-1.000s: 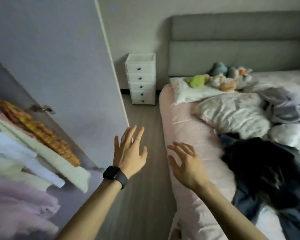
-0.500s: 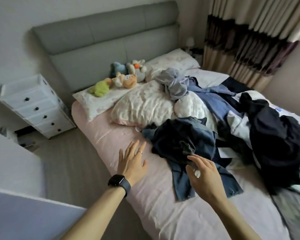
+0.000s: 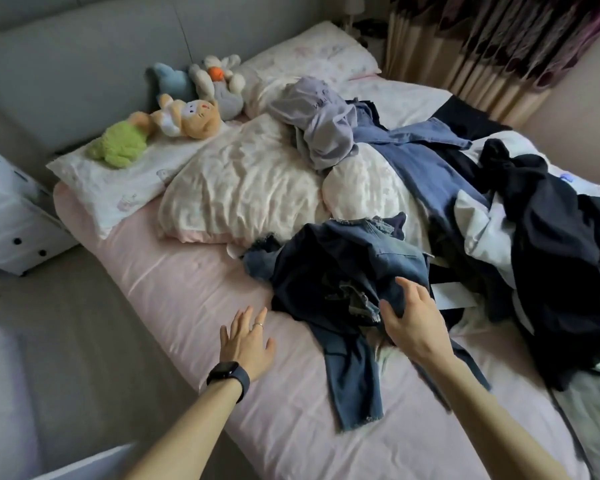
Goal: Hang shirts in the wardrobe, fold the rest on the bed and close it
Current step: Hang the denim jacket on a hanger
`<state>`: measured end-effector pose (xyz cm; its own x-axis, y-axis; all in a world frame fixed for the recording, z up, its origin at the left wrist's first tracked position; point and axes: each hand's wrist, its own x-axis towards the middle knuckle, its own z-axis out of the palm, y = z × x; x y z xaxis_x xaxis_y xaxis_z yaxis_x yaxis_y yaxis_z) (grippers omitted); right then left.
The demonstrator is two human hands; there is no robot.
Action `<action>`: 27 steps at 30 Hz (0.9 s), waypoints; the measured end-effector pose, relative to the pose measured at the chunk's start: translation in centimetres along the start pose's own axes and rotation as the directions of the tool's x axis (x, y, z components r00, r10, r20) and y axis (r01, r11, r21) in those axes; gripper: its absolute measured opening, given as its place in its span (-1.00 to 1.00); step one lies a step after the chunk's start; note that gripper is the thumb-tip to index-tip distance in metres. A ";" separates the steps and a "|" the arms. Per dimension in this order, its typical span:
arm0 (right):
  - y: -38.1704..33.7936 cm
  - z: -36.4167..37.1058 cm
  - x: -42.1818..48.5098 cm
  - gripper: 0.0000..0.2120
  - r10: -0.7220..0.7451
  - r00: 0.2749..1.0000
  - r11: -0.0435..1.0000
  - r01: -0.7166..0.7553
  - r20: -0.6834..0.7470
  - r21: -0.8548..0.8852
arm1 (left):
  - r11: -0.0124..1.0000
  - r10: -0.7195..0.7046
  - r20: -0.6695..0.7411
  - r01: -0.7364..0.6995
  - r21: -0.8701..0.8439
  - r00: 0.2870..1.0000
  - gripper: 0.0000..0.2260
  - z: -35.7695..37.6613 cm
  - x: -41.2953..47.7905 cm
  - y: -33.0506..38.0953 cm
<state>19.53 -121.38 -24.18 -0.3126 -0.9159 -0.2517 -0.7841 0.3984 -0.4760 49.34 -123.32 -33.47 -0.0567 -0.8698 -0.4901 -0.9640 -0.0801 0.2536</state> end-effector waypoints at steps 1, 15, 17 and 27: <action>-0.1 1.2 1.8 -0.41 0.004 1.000 1.000 -0.004 -0.007 -0.005 | 1.000 -0.009 0.037 0.009 0.006 0.999 -0.41 1.3 1.8 -0.7; 0.1 15.5 15.4 -0.58 0.271 0.957 0.956 -0.280 -0.103 -0.085 | 0.989 0.021 0.162 -0.044 0.139 0.987 -0.38 13.5 12.8 -9.8; 0.6 16.2 13.1 -0.65 0.308 0.950 0.946 -0.312 -0.057 -0.092 | 0.993 0.033 0.242 -0.059 0.100 0.970 -0.36 12.8 13.0 -10.2; -2.8 6.7 -0.6 -0.59 0.182 0.981 0.983 -0.183 -0.060 -0.001 | 0.956 0.175 0.073 -0.152 -0.250 0.982 -0.52 -4.2 8.5 -3.3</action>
<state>25.55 -121.60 -28.33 -0.4821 -0.8292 -0.2829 -0.7143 0.5589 -0.4212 53.15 -132.50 -34.93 -0.2438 -0.8325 -0.4975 -0.8481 -0.0659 0.5258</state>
